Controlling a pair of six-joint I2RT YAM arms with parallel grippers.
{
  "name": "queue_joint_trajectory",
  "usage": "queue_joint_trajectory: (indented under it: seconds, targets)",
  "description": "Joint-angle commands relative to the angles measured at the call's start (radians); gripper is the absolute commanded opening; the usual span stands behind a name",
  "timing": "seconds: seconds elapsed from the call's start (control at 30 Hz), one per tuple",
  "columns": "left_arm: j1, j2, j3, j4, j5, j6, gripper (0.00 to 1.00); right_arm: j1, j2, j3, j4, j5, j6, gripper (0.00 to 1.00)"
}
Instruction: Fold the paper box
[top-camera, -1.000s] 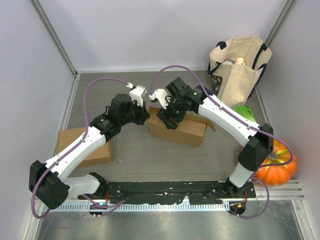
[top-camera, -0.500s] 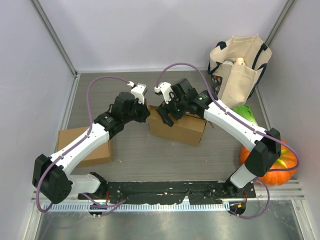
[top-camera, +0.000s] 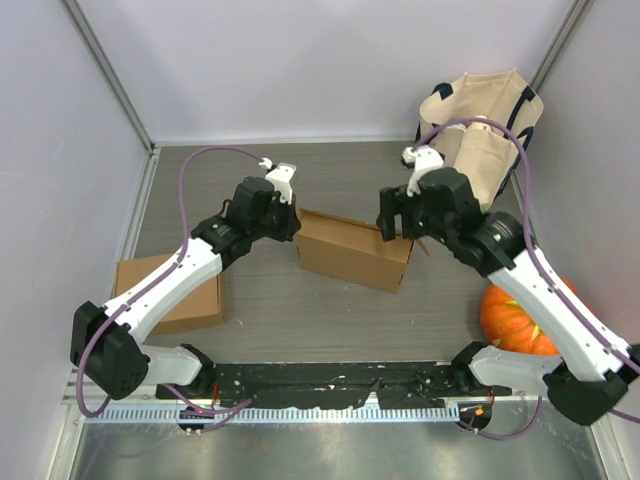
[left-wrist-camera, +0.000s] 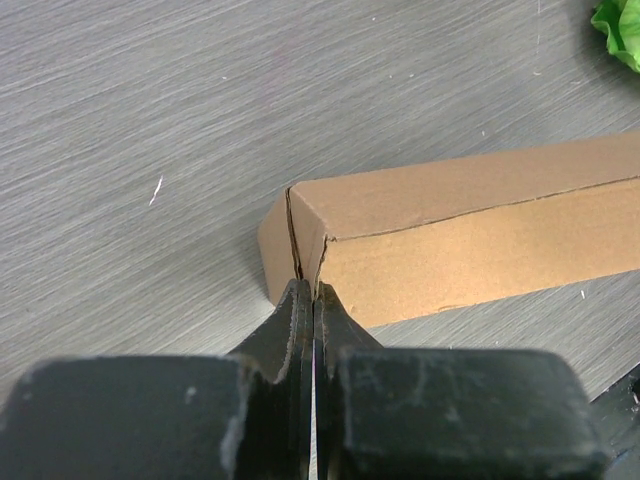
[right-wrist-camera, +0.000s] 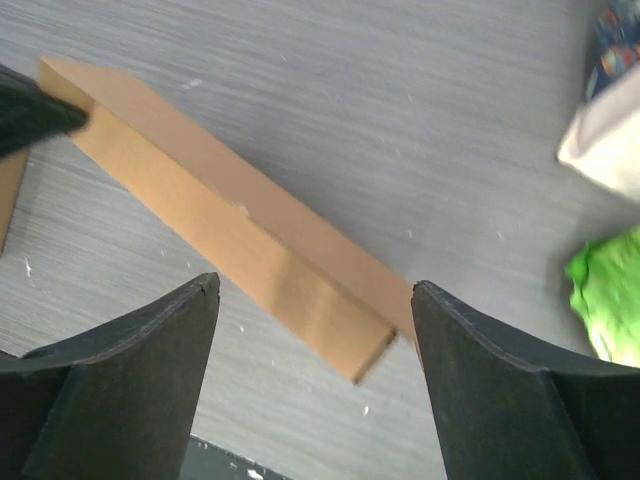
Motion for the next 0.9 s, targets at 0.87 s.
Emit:
queue_joint_trajectory:
  seconds: [0.87]
  targets:
    - [-0.007,0.089,0.217,-0.276,0.021,0.047,0.0,-0.01,-0.326,-0.552,0.301,0.381,0.017,0.37]
